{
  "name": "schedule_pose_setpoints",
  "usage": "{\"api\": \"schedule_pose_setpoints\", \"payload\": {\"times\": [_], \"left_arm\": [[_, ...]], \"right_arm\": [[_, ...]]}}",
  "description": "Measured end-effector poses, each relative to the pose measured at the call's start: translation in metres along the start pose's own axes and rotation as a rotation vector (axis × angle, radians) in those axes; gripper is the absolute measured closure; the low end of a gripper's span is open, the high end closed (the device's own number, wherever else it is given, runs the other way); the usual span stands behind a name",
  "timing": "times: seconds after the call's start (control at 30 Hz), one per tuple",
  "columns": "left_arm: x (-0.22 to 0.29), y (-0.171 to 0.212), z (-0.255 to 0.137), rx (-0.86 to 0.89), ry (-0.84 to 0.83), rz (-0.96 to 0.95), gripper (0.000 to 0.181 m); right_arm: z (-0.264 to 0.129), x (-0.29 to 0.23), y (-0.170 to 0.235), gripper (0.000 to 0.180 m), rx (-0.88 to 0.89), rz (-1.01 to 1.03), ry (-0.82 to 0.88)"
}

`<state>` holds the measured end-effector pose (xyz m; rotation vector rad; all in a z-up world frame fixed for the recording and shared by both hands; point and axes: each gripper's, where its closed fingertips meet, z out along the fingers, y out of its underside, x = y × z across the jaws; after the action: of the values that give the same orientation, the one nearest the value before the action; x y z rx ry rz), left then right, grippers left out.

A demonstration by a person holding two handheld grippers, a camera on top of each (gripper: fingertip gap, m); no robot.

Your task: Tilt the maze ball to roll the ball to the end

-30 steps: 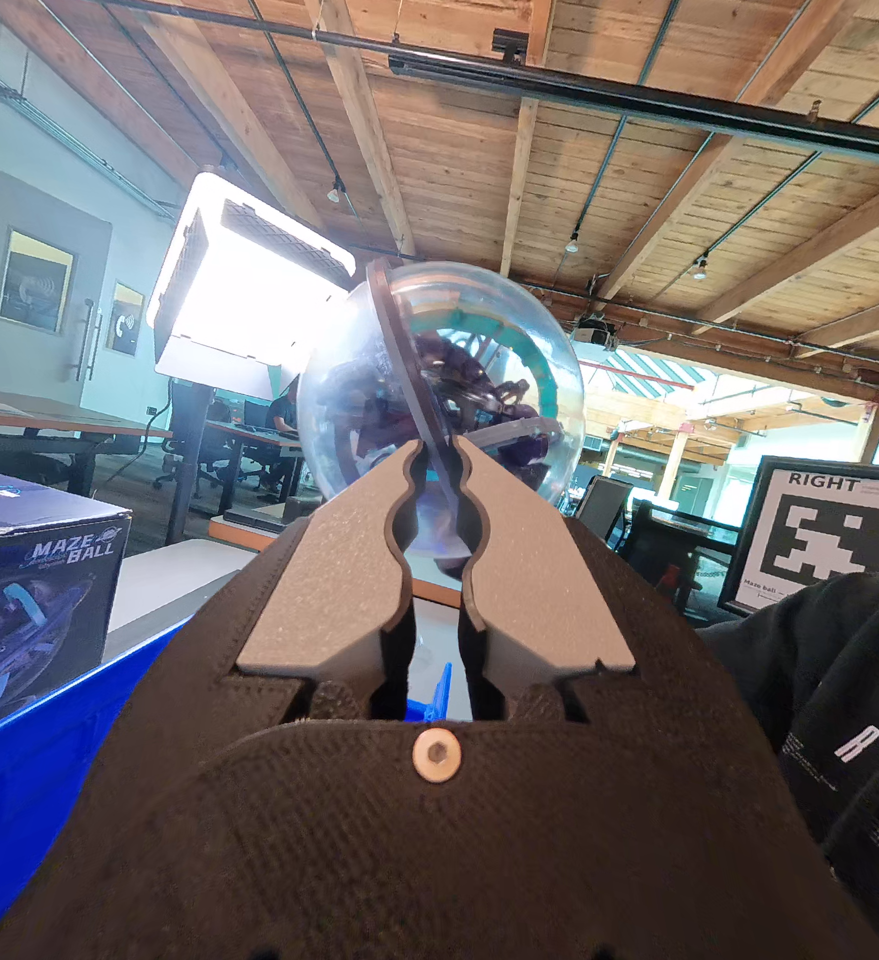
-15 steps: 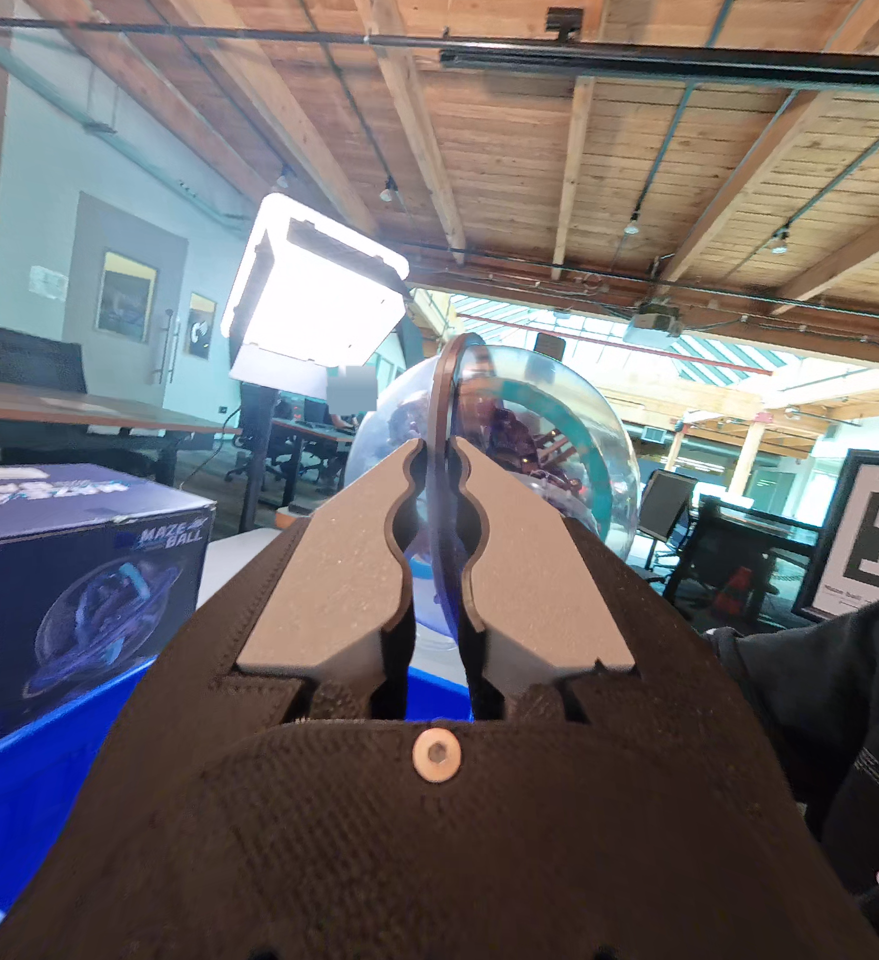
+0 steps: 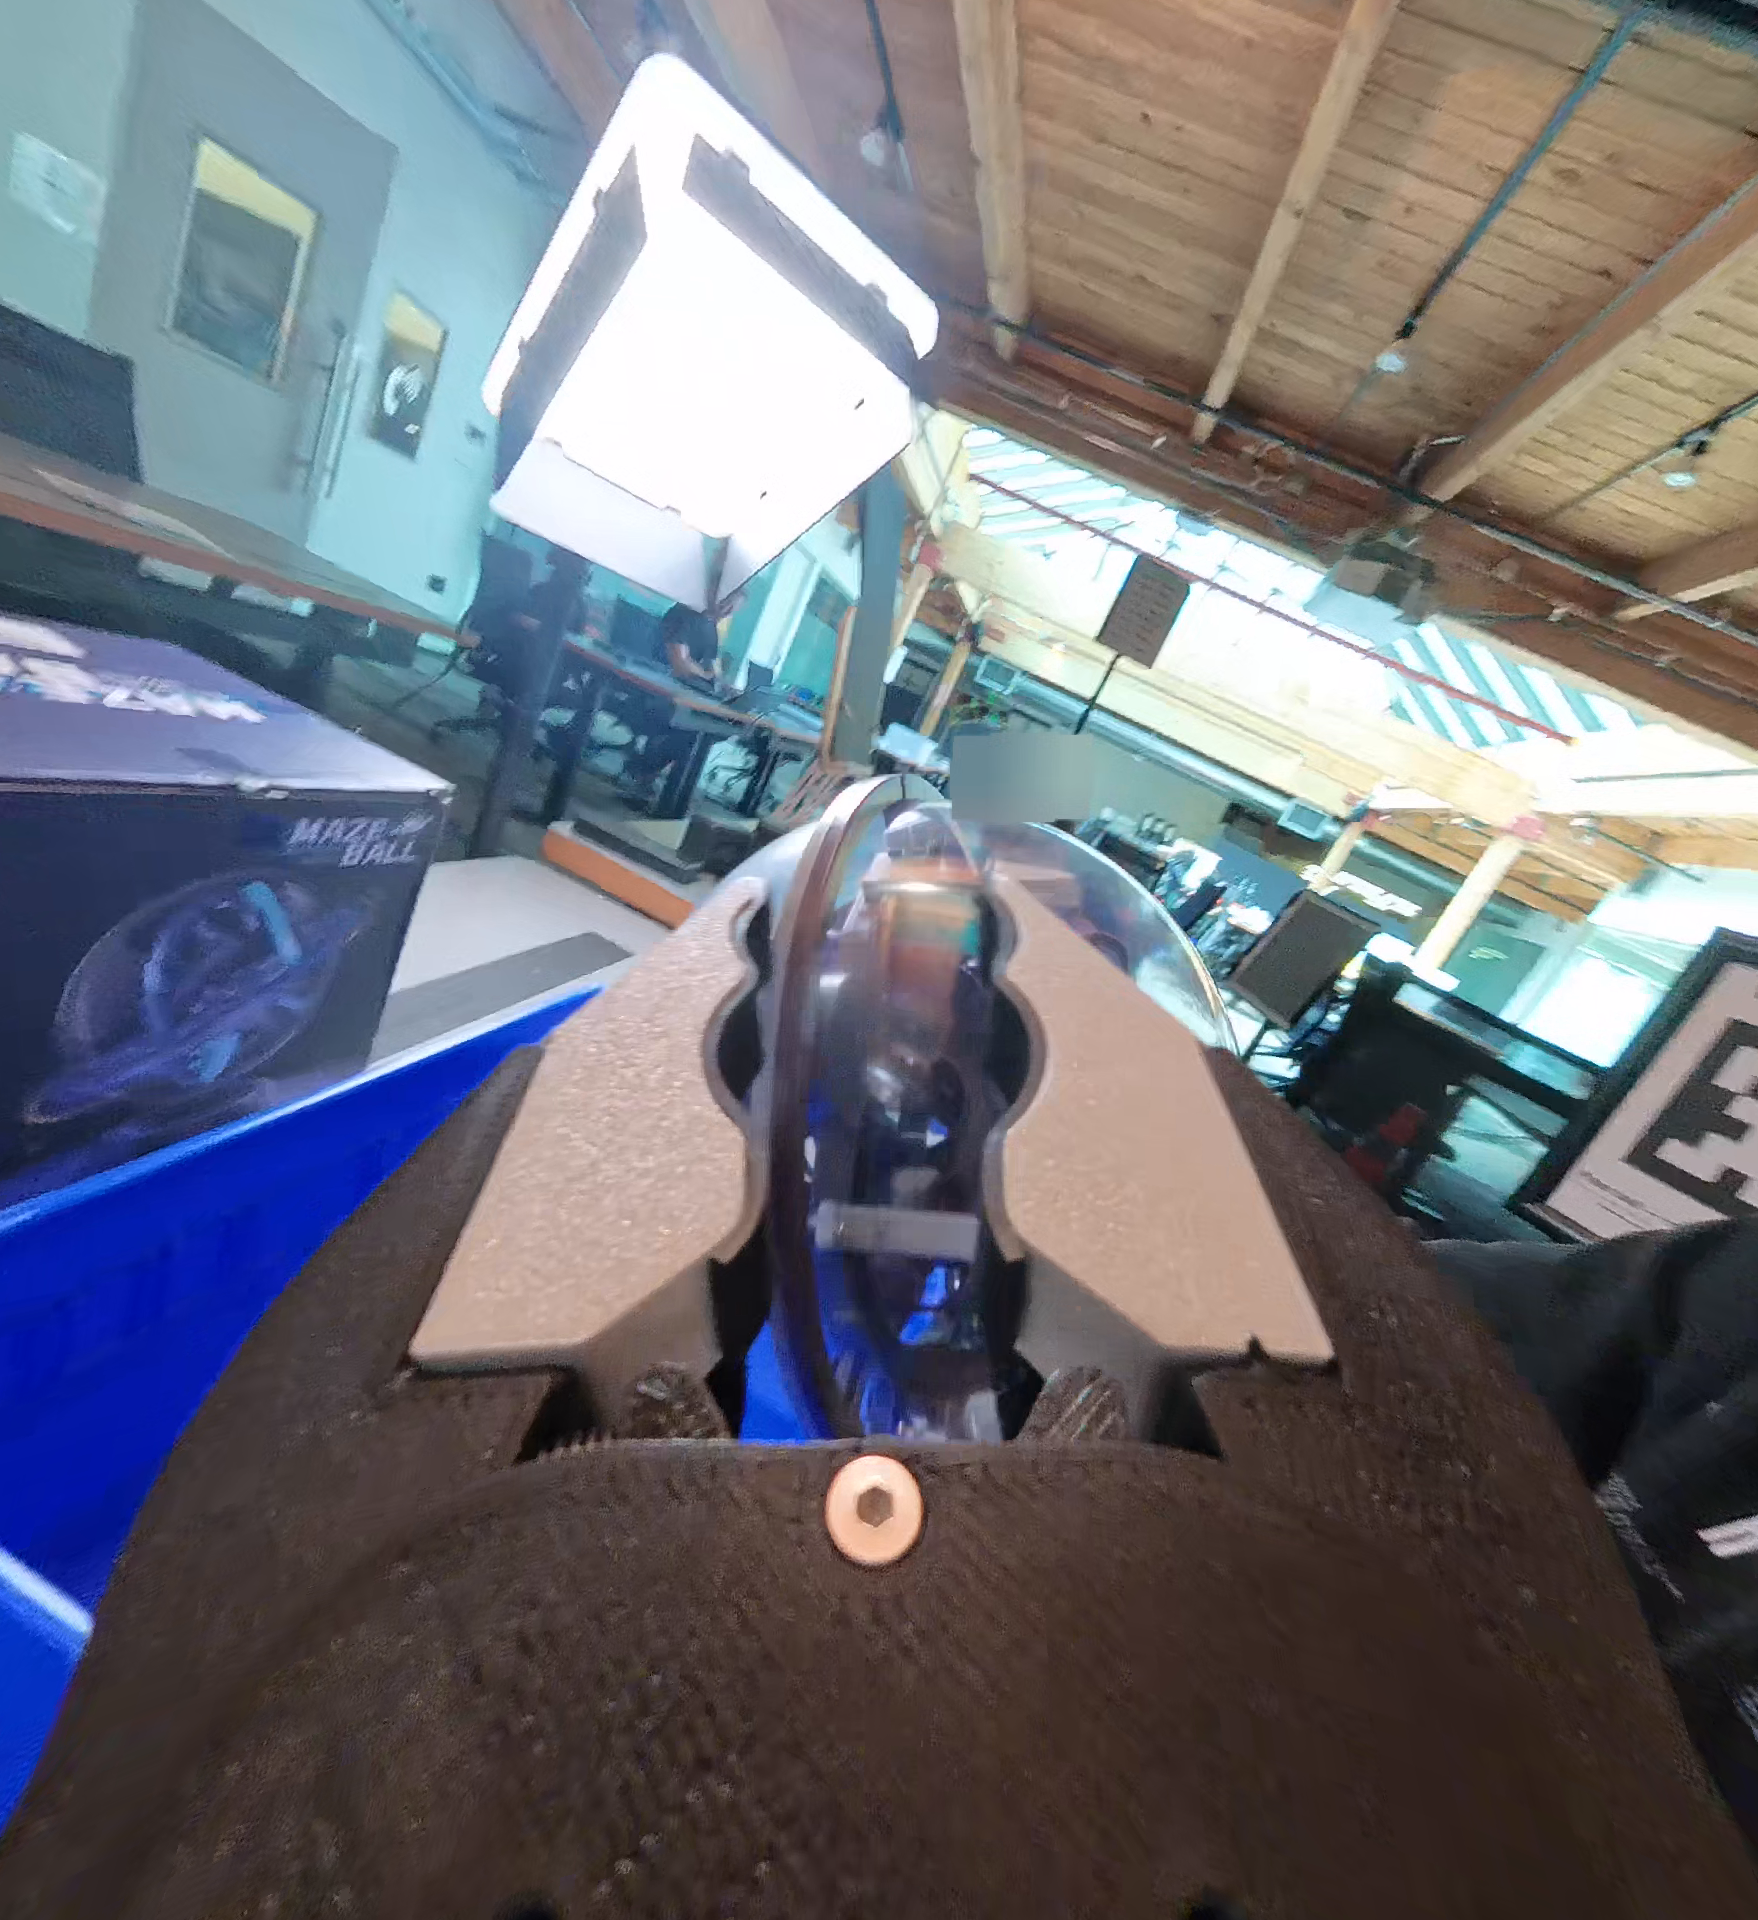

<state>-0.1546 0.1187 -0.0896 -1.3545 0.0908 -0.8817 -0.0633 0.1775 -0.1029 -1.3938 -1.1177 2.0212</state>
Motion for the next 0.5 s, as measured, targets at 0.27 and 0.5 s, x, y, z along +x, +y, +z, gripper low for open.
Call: {"api": "schedule_pose_setpoints", "payload": {"times": [0.27, 0.5], "left_arm": [[-0.018, 0.068, 0.007, -0.412, -0.117, 0.216, 0.072], [-0.039, 0.093, 0.003, -0.581, -0.206, 0.399, 0.145]], "right_arm": [[0.011, 0.016, 0.032, 0.174, -0.121, 0.021, 0.005], [0.009, 0.008, 0.032, 0.180, -0.188, -0.130, 0.022]]}}
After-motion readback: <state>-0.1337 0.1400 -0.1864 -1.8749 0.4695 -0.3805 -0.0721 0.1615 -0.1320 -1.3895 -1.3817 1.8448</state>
